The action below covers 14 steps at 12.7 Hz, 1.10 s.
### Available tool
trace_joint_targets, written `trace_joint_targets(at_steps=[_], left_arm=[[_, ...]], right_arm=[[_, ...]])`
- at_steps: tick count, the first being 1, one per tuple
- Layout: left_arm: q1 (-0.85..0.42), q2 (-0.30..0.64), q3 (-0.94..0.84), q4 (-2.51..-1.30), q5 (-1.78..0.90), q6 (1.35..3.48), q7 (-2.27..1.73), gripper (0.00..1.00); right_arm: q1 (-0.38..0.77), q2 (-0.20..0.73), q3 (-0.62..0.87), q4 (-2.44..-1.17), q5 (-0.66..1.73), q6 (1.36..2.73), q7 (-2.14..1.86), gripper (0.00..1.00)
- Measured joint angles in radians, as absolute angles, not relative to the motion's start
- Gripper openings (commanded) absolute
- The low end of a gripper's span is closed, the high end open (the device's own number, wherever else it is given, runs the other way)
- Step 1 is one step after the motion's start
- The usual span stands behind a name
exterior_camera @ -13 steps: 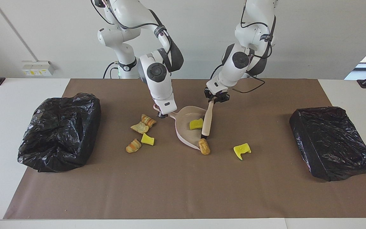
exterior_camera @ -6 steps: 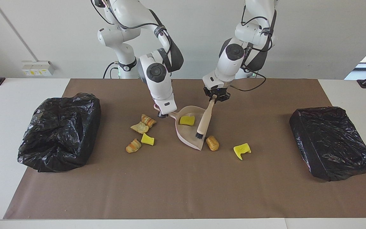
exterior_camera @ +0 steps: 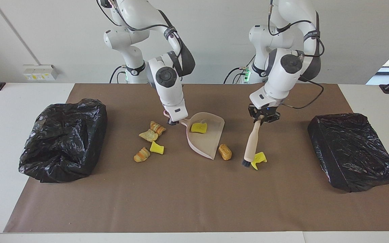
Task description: Sweep and dump trash in bin
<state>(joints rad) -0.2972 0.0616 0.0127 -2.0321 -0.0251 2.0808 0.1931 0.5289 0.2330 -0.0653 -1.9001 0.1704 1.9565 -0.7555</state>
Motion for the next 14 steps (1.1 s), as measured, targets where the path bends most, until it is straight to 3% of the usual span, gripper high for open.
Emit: trace_joint_targets(at_steps=[6,10,14], left_arm=[[-0.128,0.210,0.013,-1.895,0.074,2.081,0.394,0.00],[-0.141,0.228,-0.012,-1.911,0.076,2.078,0.405,0.00],[-0.250,0.199,-0.021,-1.980,0.076,2.075,0.402,0.00]], right_arm=[[0.529,0.233,-0.065,-1.900,0.171,1.956,-0.754,0.00],[0.529,0.233,-0.065,-1.900,0.171,1.956,-0.754,0.00],[0.529,0.233,-0.065,-1.900,0.171,1.956,-0.753,0.00]])
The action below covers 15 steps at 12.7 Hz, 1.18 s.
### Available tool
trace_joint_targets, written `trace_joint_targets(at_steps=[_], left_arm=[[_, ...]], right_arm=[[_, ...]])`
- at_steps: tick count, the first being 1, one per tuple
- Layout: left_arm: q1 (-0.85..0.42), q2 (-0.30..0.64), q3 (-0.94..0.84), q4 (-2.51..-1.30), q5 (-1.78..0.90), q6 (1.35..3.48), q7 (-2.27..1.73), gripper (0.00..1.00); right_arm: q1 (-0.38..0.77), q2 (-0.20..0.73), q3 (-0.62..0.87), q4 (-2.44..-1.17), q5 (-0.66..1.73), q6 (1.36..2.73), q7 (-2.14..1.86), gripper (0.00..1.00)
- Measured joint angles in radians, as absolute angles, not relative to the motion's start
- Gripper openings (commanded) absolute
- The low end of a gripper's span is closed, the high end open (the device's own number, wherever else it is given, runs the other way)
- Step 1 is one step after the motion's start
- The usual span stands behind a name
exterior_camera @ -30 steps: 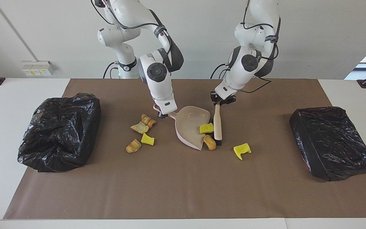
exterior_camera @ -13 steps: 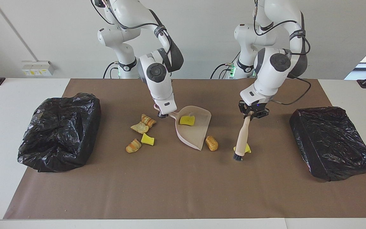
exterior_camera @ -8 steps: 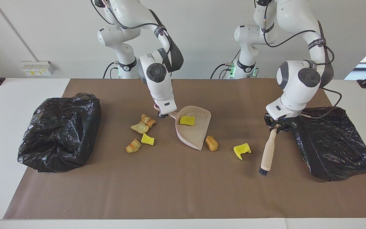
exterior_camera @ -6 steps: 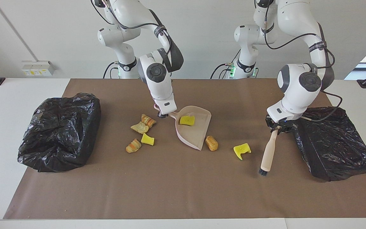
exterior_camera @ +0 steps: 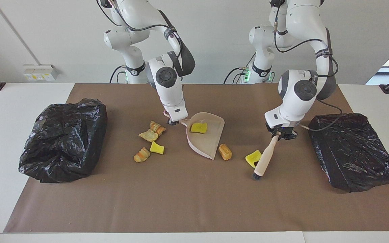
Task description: Sweep and dump trash in bin
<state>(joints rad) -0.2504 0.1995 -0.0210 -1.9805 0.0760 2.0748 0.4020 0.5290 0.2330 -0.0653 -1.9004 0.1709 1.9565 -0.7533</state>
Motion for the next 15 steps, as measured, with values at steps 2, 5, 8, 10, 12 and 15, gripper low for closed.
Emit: trace_joint_targets(at_steps=[2,5,8,10,12,15], left_arm=[[-0.317,0.169,-0.024,-2.025,0.067,2.075,0.398,0.00],[-0.419,0.116,-0.026,-2.093,0.039,2.075,0.390,0.00],[-0.545,0.084,-0.027,-2.112,0.035,2.074,0.252,0.00],[-0.594,0.077,-0.028,-2.110,0.035,2.071,0.188,0.00],[-0.594,0.073,-0.018,-2.099,0.035,2.043,0.168,0.00],[-0.548,0.034,0.004,-2.084,0.035,1.989,0.140,0.00]], right_arm=[[0.529,0.233,-0.065,-1.901,0.171,1.956,-0.753,0.00],[0.529,0.233,-0.065,-1.901,0.171,1.956,-0.753,0.00],[0.529,0.233,-0.065,-1.901,0.171,1.956,-0.753,0.00],[0.529,0.233,-0.065,-1.901,0.171,1.956,-0.753,0.00],[0.529,0.233,-0.065,-1.901,0.171,1.956,-0.753,0.00],[0.529,0.233,-0.065,-1.901,0.171,1.956,-0.753,0.00]])
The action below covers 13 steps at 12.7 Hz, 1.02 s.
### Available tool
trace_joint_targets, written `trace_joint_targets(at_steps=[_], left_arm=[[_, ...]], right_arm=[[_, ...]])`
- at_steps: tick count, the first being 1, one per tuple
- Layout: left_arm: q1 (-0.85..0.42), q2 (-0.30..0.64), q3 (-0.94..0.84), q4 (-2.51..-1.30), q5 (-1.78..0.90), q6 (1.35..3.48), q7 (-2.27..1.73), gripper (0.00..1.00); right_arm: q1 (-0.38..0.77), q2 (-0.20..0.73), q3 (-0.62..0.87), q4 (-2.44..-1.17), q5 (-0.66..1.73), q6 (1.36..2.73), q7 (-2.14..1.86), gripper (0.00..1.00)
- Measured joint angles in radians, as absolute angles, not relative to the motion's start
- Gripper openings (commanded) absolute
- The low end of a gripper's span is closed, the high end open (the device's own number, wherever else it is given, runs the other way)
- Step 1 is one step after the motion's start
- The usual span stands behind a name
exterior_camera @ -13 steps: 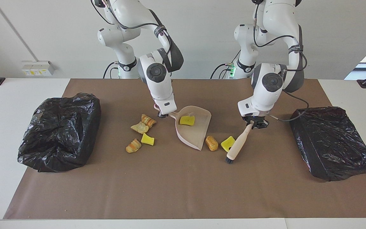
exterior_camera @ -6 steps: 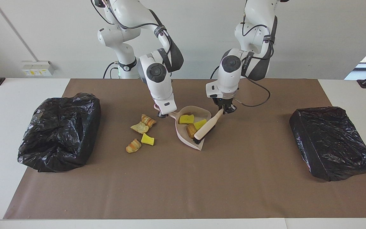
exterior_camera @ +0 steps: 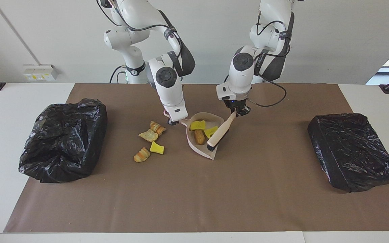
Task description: Sweep and dump trash in bin
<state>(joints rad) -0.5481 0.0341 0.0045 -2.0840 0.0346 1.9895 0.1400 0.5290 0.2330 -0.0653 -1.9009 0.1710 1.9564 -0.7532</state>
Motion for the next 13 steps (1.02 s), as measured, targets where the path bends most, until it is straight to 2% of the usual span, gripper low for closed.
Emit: trace_joint_targets(at_steps=[4,7,10,13], left_arm=[[-0.500,-0.022,0.009,-2.084,0.017,1.936,0.053,0.00],[-0.500,-0.026,0.008,-2.105,0.014,1.928,-0.106,0.00],[-0.508,-0.065,-0.003,-2.175,-0.034,1.939,-0.255,0.00],[-0.614,-0.132,-0.012,-2.286,-0.084,2.028,-0.447,0.00]], right_arm=[[0.527,0.221,-0.066,-1.897,0.171,1.942,-0.749,0.00],[0.511,0.166,-0.073,-1.890,0.171,1.874,-0.741,0.00],[0.445,0.081,-0.078,-1.884,0.165,1.788,-0.740,0.00],[0.345,-0.001,-0.081,-1.868,0.094,1.689,-0.740,0.00]])
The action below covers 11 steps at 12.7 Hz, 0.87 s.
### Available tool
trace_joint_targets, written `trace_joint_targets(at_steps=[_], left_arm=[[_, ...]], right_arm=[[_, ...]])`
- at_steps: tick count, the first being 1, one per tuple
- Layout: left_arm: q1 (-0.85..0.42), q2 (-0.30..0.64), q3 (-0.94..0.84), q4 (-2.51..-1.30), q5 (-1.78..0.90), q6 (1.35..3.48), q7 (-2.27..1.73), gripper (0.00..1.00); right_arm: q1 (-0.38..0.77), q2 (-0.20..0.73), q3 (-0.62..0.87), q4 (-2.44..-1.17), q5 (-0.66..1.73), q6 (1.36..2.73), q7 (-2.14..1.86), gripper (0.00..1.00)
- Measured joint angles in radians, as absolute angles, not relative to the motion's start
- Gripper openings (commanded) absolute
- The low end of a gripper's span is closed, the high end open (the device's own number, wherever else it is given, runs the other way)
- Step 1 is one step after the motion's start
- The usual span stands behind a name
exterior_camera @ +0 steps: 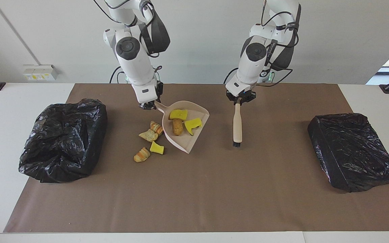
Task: Sweep and dump trash in bin
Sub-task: 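Carry the dustpan with the right gripper over the nearer black bin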
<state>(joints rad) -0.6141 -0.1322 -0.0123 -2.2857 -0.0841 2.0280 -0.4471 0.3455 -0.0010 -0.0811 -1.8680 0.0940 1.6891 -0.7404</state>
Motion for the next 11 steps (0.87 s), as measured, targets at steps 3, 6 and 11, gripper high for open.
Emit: trace_joint_targets(at_steps=[3,6,11], left_arm=[[-0.797,-0.182,-0.020,-2.366,-0.106,2.075,-0.687,0.00],[-0.967,-0.188,-0.022,-2.424,-0.121,2.162,-0.906,0.00],[-1.151,-0.187,-0.022,-2.507,-0.123,2.255,-1.081,0.00]], right_arm=[[0.247,-0.078,-0.083,-1.843,0.012,1.604,-0.779,0.00],[0.087,-0.128,-0.086,-1.837,-0.038,1.571,-0.942,0.00],[-0.240,-0.138,-0.091,-1.833,-0.084,1.675,-1.321,0.00]])
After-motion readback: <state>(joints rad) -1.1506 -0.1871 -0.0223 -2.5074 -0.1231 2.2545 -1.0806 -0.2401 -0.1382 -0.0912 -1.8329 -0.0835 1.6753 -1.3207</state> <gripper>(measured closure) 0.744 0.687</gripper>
